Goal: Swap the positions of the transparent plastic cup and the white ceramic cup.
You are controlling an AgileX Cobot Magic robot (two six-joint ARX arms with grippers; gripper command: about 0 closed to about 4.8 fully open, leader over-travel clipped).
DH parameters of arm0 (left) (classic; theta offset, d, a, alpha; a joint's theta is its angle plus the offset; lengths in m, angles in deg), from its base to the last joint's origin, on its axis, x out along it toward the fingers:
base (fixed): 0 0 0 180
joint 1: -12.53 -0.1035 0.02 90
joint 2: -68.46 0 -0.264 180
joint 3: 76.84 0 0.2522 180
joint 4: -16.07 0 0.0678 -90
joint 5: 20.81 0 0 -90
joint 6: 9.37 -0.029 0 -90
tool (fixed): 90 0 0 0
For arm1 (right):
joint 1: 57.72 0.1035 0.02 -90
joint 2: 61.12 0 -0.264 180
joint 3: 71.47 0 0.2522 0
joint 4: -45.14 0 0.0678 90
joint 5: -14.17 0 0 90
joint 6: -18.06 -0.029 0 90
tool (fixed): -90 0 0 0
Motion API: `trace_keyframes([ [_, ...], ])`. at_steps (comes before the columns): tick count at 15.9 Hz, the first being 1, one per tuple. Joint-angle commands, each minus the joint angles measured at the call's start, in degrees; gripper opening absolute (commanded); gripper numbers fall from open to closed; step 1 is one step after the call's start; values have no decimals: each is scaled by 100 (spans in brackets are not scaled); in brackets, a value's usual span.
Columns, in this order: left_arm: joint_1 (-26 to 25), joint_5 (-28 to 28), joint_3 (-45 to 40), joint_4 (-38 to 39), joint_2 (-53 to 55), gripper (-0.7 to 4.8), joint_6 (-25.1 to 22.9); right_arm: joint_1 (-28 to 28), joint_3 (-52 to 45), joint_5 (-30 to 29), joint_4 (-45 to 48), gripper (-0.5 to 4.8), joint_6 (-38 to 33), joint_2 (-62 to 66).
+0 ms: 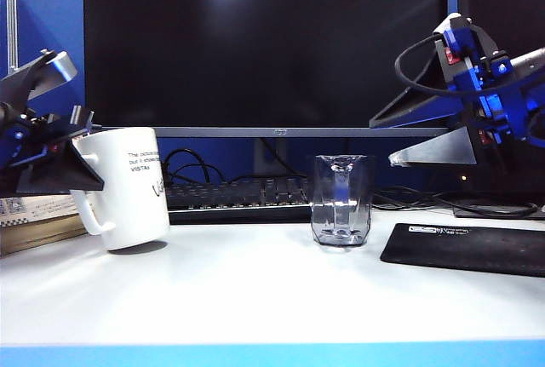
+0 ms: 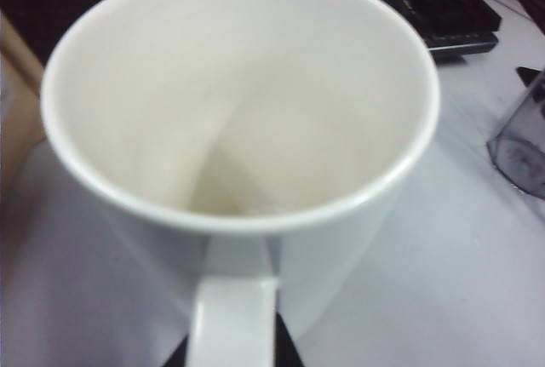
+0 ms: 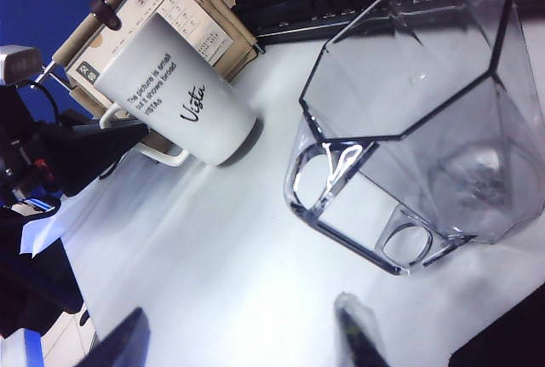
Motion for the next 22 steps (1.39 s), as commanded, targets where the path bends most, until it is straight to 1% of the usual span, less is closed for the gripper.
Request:
trace_keyframes([
  [1,-2,48,20,-116,-11,-7,0,2,17,-35,103,278,-9,-20],
  [3,-2,55,20,-116,-11,-6,-7,2,17,-35,103,278,-9,-20],
  [4,-2,146,20,-116,-11,-6,-26,2,17,-33,103,278,-9,-20],
  [6,2,531,20,-111,-11,-6,-140,2,17,-33,105,271,-9,-20],
  [7,52,579,20,-107,-13,-6,-142,2,17,-31,105,271,-7,-20],
  [9,227,586,20,-109,-13,-6,-142,2,17,-33,96,271,-7,-20],
  [13,994,474,22,-116,-13,-6,-83,2,15,-22,98,271,-4,-20],
  [15,1305,258,28,-114,-13,-6,-85,2,15,31,96,271,-4,-20],
  [17,1580,264,114,-109,-13,-6,-85,0,15,33,98,271,-4,-20],
  [19,1716,262,229,-63,-13,-6,-83,-2,15,37,103,271,-4,-20],
  [21,1757,291,313,-31,-11,-6,22,-9,15,149,96,271,-7,-28],
  [22,1757,455,328,-26,-11,-6,140,-13,17,245,101,271,-9,-59],
])
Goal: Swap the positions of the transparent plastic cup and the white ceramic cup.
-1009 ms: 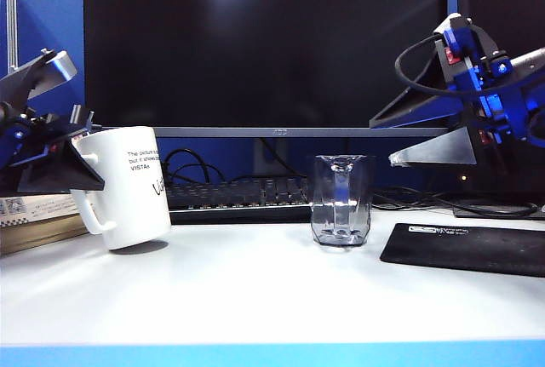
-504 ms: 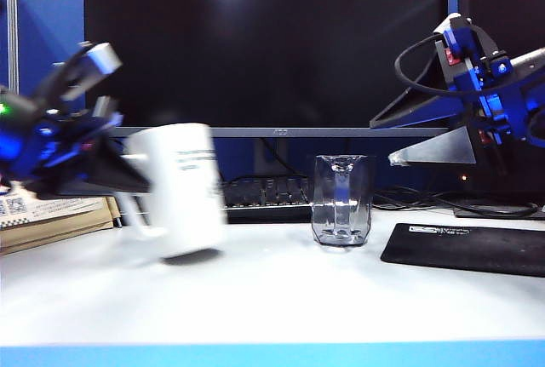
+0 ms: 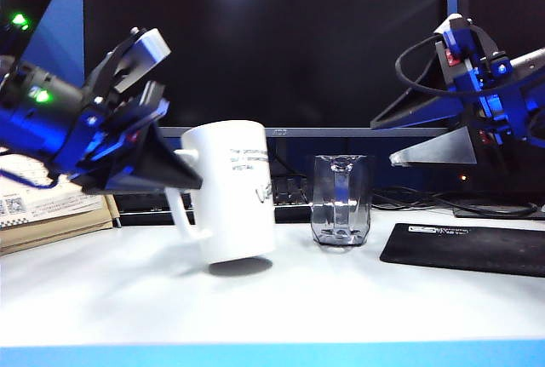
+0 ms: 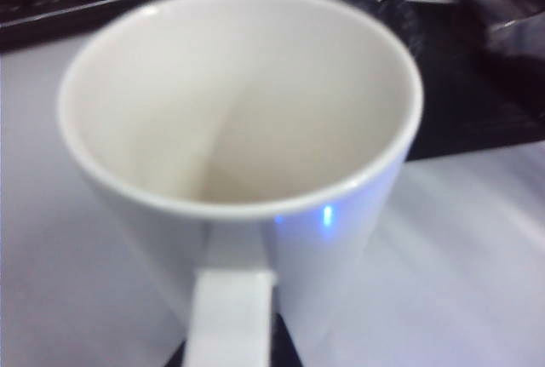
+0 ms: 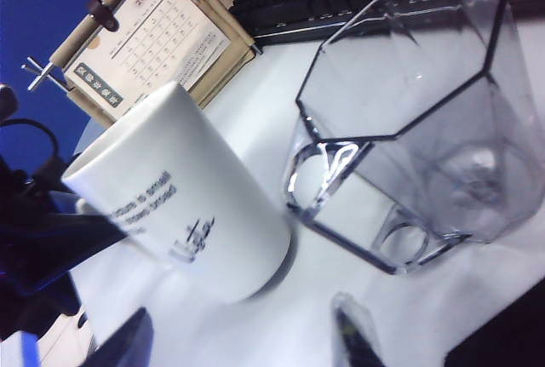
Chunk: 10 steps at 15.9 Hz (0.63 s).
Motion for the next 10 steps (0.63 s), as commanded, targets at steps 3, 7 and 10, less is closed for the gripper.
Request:
trace_keyframes([
  [3,164,363,94,-249,-39,-6,208,-2,17,337,98,271,-7,-291],
  [7,586,271,140,-251,-39,-6,210,0,17,339,-192,271,-15,-448],
  [10,739,146,138,-190,-39,-6,210,0,17,348,-354,271,20,-437],
])
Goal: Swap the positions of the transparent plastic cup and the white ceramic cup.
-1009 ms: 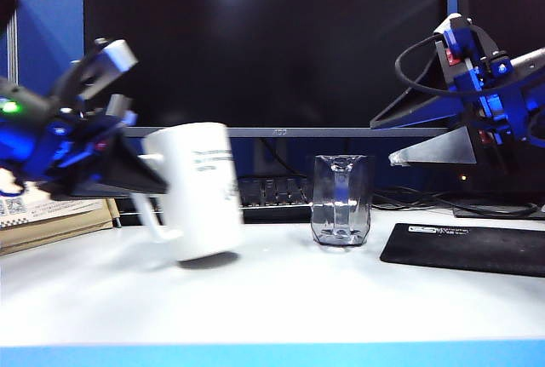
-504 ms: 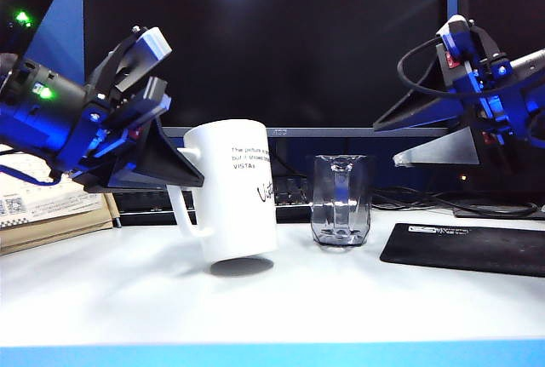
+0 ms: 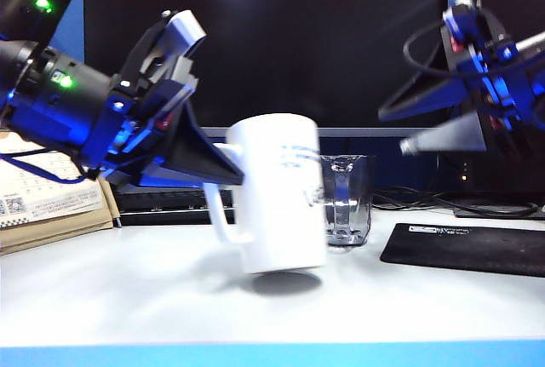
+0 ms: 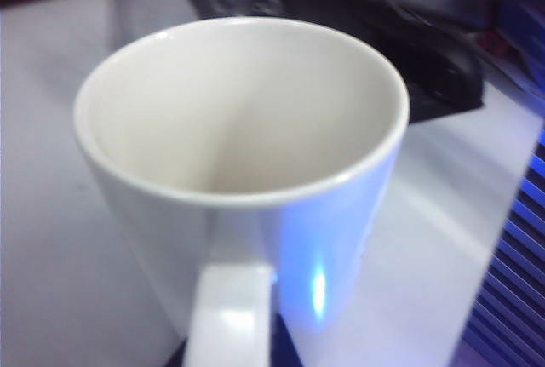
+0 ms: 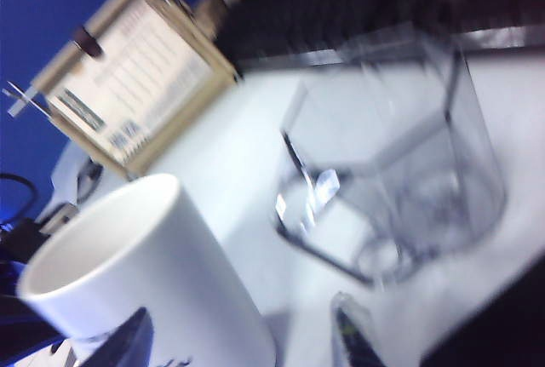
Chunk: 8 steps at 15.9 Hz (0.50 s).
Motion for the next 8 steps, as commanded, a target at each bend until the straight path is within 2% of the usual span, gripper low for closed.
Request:
trace_keyframes([
  [1,61,-109,63,-160,-39,-6,-4,7,20,0,109,271,52,44],
  [5,166,-92,63,-72,-39,-6,44,7,350,-52,225,271,116,841],
  [8,223,-114,63,-15,-39,-6,105,13,662,-332,216,272,116,1233],
])
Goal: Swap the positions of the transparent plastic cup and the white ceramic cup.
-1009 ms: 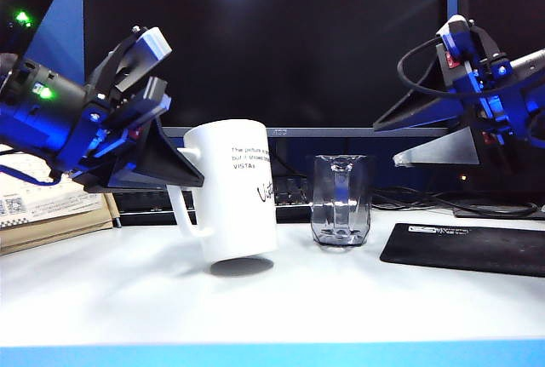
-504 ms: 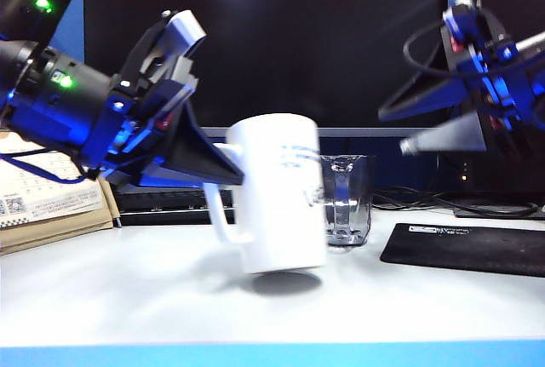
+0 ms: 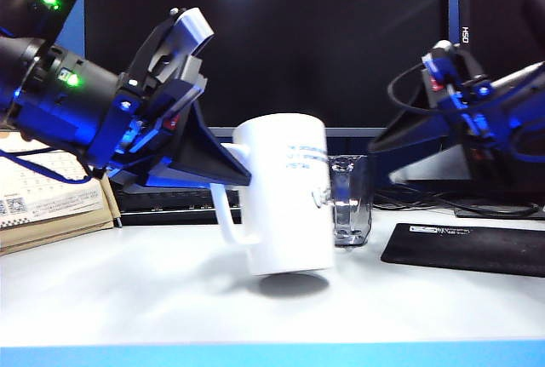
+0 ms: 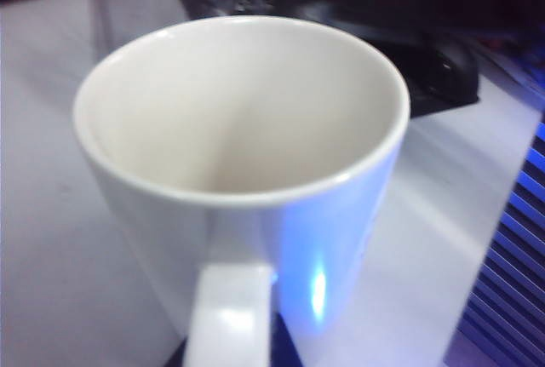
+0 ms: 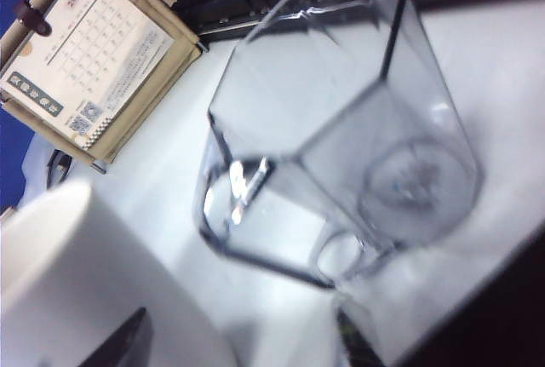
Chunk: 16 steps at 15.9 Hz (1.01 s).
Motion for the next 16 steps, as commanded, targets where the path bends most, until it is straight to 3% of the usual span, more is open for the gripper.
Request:
trace_keyframes([
  [1,37,39,39,-66,-39,-6,101,11,236,-234,109,272,22,256],
  [16,96,42,28,505,-39,-6,79,422,667,-306,389,270,4,844],
])
